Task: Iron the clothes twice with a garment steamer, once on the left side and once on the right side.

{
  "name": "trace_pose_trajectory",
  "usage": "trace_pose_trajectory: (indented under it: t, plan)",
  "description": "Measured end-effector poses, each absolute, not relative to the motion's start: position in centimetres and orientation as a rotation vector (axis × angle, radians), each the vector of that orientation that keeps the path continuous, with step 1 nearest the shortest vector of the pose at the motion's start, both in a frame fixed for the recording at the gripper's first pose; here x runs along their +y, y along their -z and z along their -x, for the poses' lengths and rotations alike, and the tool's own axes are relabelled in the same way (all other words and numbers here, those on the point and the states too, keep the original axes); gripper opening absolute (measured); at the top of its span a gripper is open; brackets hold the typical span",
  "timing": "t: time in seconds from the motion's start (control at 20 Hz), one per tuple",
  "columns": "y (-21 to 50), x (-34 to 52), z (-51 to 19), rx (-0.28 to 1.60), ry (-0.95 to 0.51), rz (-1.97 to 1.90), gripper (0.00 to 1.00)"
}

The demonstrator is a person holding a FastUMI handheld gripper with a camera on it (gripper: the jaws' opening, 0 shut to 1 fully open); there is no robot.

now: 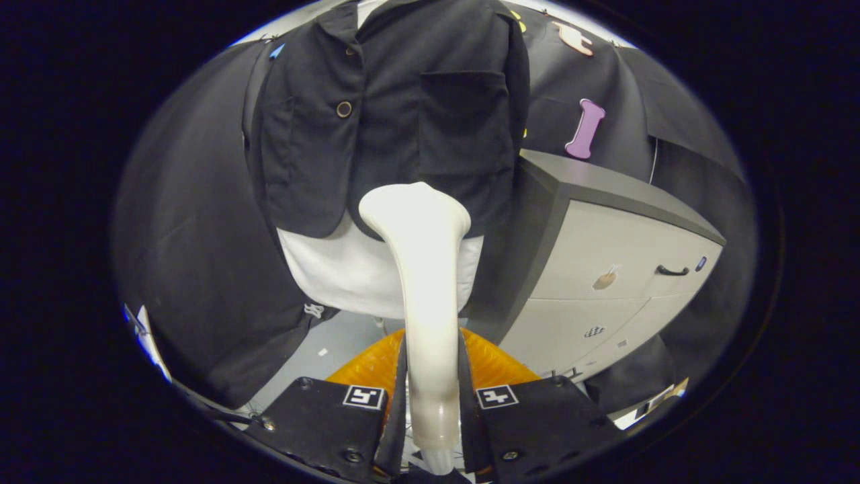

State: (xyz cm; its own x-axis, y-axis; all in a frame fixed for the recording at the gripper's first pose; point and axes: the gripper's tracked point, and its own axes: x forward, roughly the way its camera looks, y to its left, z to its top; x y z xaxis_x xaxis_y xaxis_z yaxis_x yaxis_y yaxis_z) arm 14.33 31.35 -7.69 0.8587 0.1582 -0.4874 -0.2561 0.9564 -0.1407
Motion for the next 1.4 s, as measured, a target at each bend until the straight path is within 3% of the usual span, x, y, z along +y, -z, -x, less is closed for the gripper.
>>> trace_pose_trajectory:
  t: [0.25,0.85,1.4]
  plan:
    - [5.7,31.8,-13.4,0.464,-0.243,0.186,0.36]
    - [-11.7,39.8,-10.7,0.153,-0.395,0.122,0.36]
    - [-29.5,48.2,-10.4,-0.241,-0.487,0.086,0.36]
